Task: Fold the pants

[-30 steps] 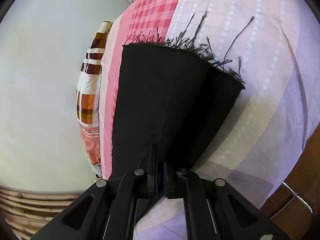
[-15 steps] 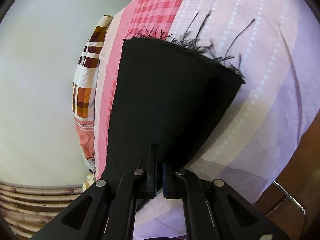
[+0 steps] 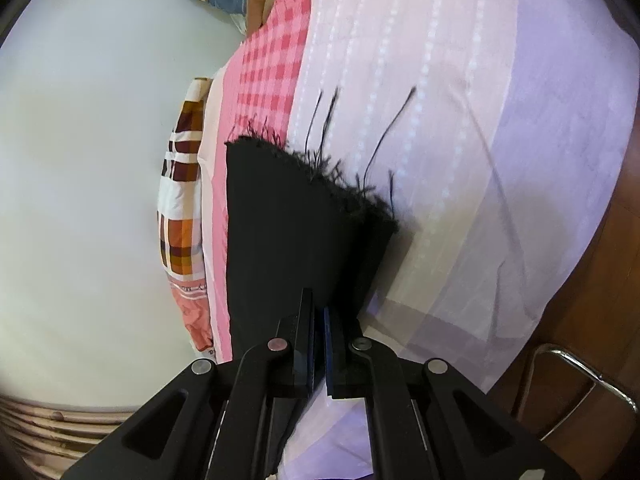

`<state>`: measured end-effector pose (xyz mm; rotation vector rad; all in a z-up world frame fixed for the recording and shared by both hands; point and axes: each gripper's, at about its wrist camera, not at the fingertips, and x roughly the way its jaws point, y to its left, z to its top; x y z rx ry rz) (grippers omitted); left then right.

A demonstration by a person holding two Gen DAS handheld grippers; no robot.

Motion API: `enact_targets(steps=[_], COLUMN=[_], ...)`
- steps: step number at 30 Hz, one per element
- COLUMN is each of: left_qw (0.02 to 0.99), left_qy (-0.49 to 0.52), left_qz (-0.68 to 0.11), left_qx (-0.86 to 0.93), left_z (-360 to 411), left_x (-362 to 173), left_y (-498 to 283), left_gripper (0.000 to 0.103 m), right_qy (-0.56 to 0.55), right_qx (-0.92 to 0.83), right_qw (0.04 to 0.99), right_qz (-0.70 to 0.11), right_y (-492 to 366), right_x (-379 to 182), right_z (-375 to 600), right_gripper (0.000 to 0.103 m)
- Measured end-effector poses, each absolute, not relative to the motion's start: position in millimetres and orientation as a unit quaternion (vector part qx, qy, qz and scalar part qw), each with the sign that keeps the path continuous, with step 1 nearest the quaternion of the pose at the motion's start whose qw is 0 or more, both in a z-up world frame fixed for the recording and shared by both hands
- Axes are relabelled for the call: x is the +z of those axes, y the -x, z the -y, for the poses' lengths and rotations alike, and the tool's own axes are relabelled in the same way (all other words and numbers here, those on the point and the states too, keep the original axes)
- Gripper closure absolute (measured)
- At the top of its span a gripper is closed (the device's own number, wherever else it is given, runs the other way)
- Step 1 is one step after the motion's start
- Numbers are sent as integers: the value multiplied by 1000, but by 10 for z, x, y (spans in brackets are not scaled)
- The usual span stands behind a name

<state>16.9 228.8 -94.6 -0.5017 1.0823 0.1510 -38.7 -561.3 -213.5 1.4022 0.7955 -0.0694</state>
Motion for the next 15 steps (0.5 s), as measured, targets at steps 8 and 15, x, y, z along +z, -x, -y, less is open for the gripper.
enact_targets(steps=[8, 15], left_qw=[825, 826], left_qy=[236, 239], left_qz=[-508, -507], left_qx=[70, 62], left_z=[-2289, -2311], left_x=[-958, -975], left_y=[-158, -150], left_gripper=[80, 79], right_qy=[-625, -640], right_qx=[-95, -100], right_qw=[701, 717], right_qz=[-329, -259], right_y=[659, 846], right_x=[-2060, -1808], right_z=[5937, 6186], right_gripper=[99, 95])
